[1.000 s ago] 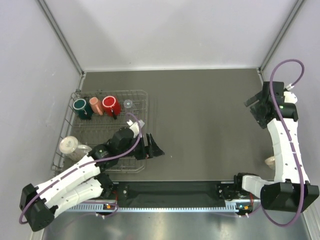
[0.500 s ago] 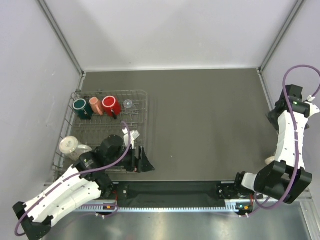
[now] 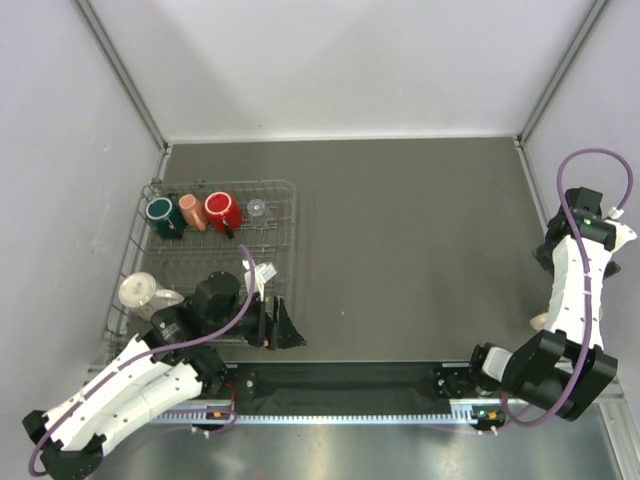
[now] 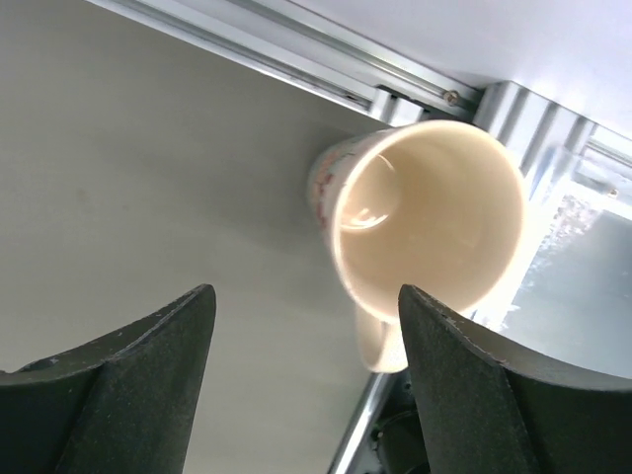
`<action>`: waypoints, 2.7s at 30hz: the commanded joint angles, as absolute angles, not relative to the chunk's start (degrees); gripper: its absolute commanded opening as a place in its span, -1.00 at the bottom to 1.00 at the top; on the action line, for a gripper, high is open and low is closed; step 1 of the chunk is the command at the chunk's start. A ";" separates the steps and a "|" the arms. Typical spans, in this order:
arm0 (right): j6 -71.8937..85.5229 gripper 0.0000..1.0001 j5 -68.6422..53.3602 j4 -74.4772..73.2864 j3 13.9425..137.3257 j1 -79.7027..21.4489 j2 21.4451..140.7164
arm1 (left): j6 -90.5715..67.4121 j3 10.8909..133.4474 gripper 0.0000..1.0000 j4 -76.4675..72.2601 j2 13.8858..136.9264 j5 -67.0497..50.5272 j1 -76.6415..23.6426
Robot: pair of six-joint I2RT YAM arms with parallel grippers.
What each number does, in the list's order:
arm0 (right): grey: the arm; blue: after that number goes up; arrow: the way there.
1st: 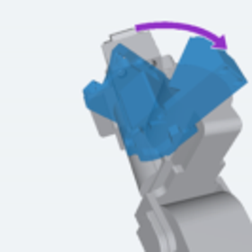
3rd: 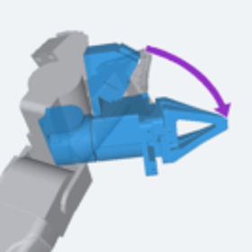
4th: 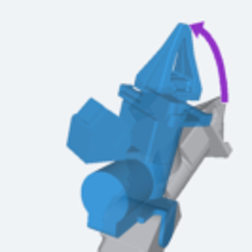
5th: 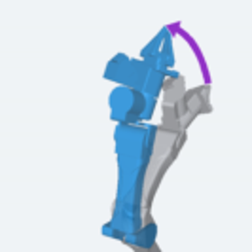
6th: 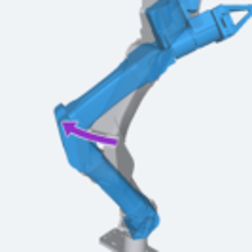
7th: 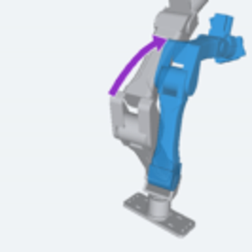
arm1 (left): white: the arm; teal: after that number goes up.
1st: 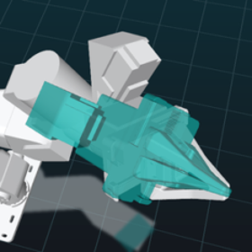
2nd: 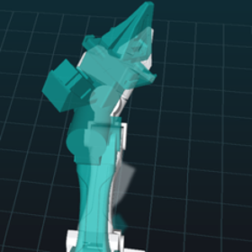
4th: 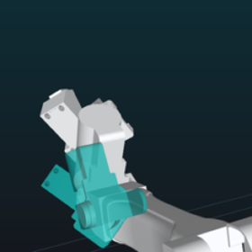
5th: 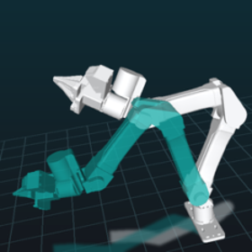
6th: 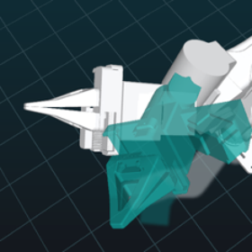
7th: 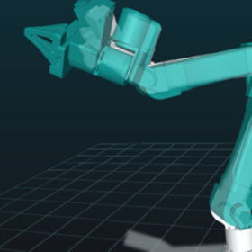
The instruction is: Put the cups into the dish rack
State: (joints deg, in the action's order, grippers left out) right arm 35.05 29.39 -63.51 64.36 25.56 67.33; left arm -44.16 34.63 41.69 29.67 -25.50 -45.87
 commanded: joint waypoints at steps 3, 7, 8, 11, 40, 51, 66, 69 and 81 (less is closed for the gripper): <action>31.38 0.47 30.50 -59.24 62.23 28.04 66.09 | -43.51 35.77 0.64 42.01 28.13 -26.63 -46.05; 29.10 0.45 27.60 -56.78 60.56 29.88 66.71 | -43.33 35.33 0.64 42.10 28.48 -27.77 -45.97; 28.66 0.43 27.60 -56.34 59.95 30.06 66.80 | -43.33 35.25 0.64 42.01 28.39 -28.21 -45.97; 28.39 0.31 26.90 -55.02 58.54 30.50 66.53 | -43.33 34.81 0.64 42.01 27.95 -28.30 -46.05; 28.65 -1.00 27.42 -51.86 52.82 31.02 66.71 | -45.52 36.03 0.64 43.42 28.04 -28.30 -45.97; 22.33 -1.00 14.25 -50.63 53.70 30.41 59.78 | -47.81 38.49 0.64 44.47 26.90 -26.90 -45.97; 27.58 -1.00 -18.53 -41.06 51.16 26.29 44.58 | -57.55 39.90 0.63 30.68 33.39 -30.84 -46.05; 32.23 -1.00 -24.07 -34.91 49.40 23.83 40.54 | -61.85 39.55 0.63 24.98 35.41 -32.60 -45.97; 57.02 -1.00 -27.34 3.66 42.98 0.46 34.01 | -77.15 39.20 0.71 5.64 38.15 -33.93 -45.97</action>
State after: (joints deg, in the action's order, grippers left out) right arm 46.61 -24.93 -20.62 42.68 5.69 36.32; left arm -71.16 37.71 16.84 38.09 -33.08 -45.87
